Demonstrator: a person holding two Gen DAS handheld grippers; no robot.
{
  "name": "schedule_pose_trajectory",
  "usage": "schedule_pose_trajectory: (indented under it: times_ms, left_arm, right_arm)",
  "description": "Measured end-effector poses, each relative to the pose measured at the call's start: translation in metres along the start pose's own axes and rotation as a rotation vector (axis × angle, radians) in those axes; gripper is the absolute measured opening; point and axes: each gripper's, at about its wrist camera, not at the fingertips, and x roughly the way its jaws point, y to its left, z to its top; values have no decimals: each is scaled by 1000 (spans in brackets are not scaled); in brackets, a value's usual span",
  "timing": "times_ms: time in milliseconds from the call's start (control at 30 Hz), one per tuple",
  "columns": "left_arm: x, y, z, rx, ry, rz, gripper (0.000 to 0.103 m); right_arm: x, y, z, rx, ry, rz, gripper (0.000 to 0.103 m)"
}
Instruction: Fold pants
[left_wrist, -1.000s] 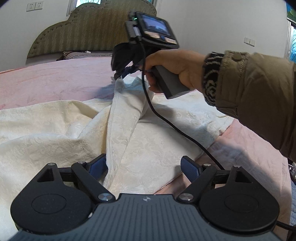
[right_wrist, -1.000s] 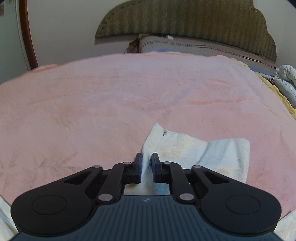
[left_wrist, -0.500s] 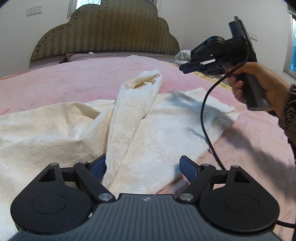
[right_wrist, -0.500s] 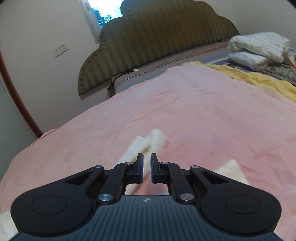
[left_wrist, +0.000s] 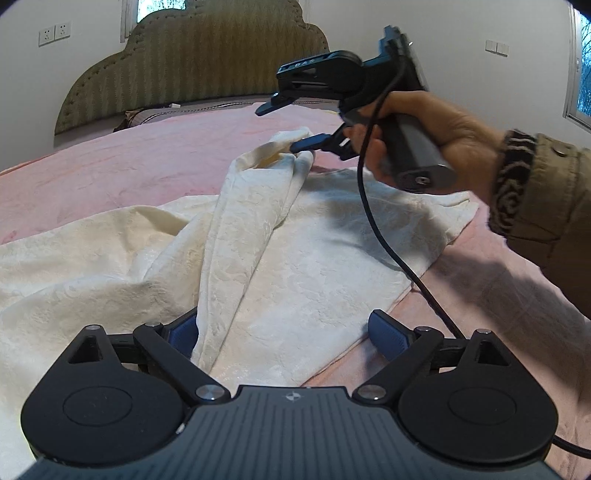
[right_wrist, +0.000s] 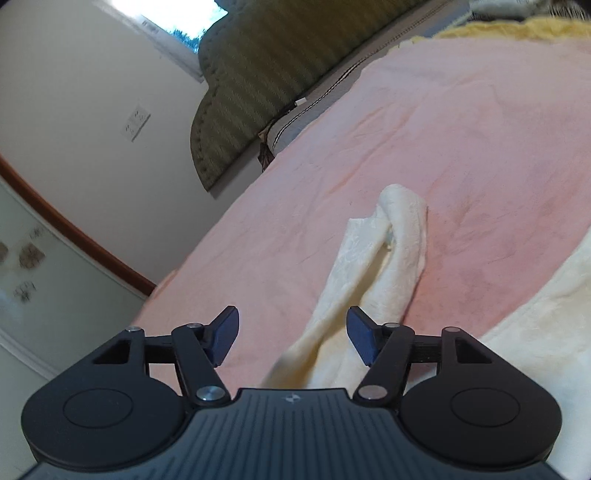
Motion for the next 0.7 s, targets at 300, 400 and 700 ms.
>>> schedule_pose_trajectory:
  times_ms: [300, 400, 700]
  left_arm:
    - [3, -3, 1, 14, 7, 4, 99]
    - [0, -1, 0, -1, -4, -4, 96]
    - [-3, 8, 29, 9, -47, 97, 95]
  right_arm:
    - [55, -33, 24, 140, -41, -53, 31]
    - [55, -38, 28, 130, -32, -92, 7]
    - [-38, -37, 32, 41, -128, 83, 6]
